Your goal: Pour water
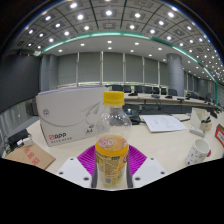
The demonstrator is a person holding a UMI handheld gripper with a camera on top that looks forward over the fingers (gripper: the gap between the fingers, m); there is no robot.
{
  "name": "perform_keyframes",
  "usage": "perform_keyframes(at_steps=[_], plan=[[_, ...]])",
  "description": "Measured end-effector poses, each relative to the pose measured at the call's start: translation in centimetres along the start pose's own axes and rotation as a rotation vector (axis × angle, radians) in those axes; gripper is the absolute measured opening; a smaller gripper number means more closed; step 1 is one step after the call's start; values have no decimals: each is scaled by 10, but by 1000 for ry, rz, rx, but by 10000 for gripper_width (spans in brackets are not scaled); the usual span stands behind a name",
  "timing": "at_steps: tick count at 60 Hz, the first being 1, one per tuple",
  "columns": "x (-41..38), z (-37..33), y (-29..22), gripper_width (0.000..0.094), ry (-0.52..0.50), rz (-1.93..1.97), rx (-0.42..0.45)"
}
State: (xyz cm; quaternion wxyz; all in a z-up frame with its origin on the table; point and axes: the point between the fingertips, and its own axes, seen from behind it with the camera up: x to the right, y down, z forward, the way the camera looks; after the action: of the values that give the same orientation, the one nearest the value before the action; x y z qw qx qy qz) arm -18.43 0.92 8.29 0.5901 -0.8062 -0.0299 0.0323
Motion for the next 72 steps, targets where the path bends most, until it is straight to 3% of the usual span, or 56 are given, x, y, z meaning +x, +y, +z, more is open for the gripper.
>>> perform_keyframes(at_steps=[8,22,39,55,65,72], plan=[[0,-20,-34,402,-65,163,18],[42,-54,-117,400,-243,773,104],[137,-55,-121,398,-385,1501,142],[170,-48,-78,397,-493,1967,25],[166,-47,-74,398,-495,1920,-51],[163,-70,-71,398,-456,1668,-108]])
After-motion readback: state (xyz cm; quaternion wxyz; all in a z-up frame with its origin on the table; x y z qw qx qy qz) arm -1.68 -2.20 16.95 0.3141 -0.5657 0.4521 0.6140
